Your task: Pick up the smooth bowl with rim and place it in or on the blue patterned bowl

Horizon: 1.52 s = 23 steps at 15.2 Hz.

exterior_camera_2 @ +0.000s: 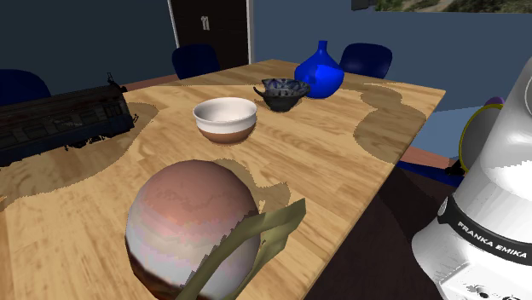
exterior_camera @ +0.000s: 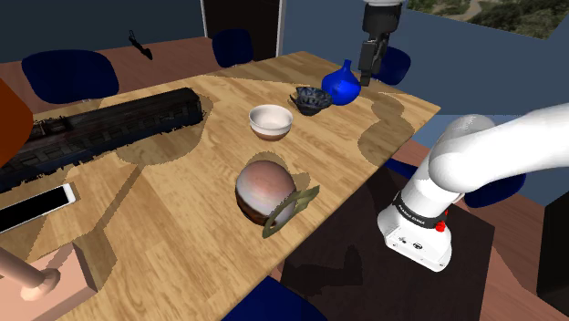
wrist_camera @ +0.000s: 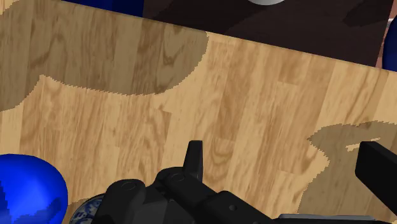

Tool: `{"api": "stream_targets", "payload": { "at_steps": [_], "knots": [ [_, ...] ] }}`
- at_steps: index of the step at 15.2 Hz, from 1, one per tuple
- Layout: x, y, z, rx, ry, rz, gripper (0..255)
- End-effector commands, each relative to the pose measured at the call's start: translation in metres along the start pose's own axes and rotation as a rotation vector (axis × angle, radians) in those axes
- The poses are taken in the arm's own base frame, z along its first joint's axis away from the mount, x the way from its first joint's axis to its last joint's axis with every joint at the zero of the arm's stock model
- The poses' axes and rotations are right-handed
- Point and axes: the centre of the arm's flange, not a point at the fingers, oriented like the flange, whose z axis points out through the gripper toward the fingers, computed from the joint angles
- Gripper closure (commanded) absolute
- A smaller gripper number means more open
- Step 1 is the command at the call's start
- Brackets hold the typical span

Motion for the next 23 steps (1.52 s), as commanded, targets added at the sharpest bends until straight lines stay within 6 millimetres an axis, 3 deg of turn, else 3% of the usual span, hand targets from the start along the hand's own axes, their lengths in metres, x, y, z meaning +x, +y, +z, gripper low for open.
{"api": "stream_targets", "payload": {
  "at_steps": [1,23],
  "knots": [
    [0.000,0.000,0.000,0.000,0.000,0.000,0],
    [0.241,-0.101,0.122,-0.070,0.048,0.095,0]
  ]
}}
